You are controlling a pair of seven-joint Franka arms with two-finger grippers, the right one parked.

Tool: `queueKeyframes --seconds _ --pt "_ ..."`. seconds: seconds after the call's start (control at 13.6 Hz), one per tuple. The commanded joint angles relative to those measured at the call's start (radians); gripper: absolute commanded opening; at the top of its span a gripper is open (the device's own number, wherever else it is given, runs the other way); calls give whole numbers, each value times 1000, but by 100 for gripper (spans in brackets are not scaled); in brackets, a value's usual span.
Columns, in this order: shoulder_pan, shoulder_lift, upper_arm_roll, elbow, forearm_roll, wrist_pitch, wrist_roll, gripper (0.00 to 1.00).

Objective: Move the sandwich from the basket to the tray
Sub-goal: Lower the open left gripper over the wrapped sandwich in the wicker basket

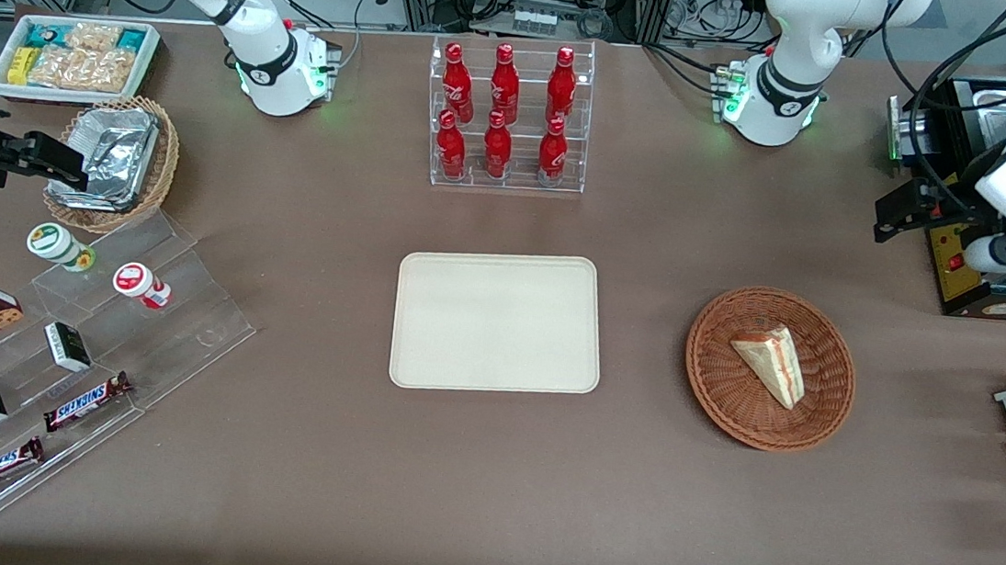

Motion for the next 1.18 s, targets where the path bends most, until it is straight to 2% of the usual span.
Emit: queueKeyframes --seconds 0.0,0.59,0.74,1.11 --pt "-4 -24 4 -29 0 18 19 100" --pt "2 48 6 -54 18 107 4 100" --pt "4 50 7 -147 18 207 -14 100" --pt "4 40 7 -411 20 522 -272 100"
